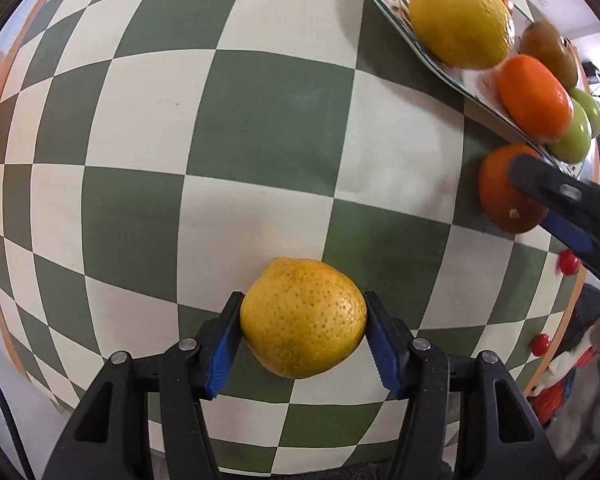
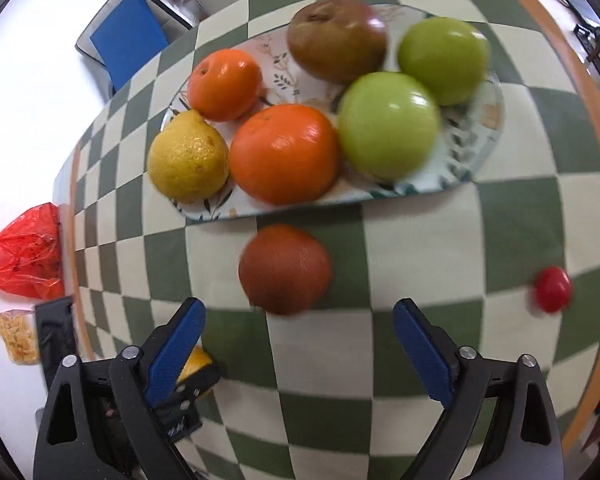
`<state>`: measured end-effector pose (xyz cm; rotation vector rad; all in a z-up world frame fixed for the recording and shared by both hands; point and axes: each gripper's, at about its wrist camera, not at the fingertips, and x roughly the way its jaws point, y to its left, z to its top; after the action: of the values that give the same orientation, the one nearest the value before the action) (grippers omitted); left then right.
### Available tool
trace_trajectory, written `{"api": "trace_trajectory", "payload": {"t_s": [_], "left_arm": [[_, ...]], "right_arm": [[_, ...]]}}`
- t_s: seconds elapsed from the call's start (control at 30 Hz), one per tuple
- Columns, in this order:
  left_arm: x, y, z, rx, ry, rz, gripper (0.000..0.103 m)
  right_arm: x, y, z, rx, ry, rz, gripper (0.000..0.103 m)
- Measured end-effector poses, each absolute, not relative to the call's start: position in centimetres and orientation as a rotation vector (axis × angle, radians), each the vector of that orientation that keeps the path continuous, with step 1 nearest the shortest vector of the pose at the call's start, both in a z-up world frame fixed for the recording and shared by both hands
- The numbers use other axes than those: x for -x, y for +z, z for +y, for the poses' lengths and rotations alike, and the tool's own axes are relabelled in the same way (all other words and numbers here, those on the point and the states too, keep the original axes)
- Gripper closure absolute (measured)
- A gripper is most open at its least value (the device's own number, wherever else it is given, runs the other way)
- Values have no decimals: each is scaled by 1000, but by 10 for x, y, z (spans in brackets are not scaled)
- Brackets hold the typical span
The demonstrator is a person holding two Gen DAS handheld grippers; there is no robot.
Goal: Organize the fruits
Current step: 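Grasp the small lemon with the left tool while the right tool grasps the blood orange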
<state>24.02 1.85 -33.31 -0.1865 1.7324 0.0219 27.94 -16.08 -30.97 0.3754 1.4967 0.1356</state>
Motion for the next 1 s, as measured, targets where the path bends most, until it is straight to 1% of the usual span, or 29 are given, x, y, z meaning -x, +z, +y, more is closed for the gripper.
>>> {"api": "trace_trajectory", "payload": {"t_s": [0.03,0.07,0.13,0.33,0.6,0.7,0.87,1.0], "left_arm": [[-239,-333,18,188,22,1731,47],[-240,-331,18,188,22,1730,47],[-237,-330,16,189,18,1726,47],[-235,-331,27,206,-10,1729,47],[-219,-337,-20,146,-112,1749,47],[-216,-337,-31,94,-112,1722,47],[-214,-338,-34,93,-113,1721,47],[-219,-341,-32,88,-107,1718,47]], "right_arm": [[-287,-317,-154,-348,128,1503,16],[-293,-324,-150,-343,126,1510,20],[-299,-336,-144,-356,136,1534,43],[-280,-334,-141,-288,192,1578,44],[-212,-333,-165,-174,204,1675,44],[-202,-339,-175,-183,167,1674,44],[-198,-348,-199,-316,155,1658,42],[-198,-351,-208,-344,149,1649,41]]}}
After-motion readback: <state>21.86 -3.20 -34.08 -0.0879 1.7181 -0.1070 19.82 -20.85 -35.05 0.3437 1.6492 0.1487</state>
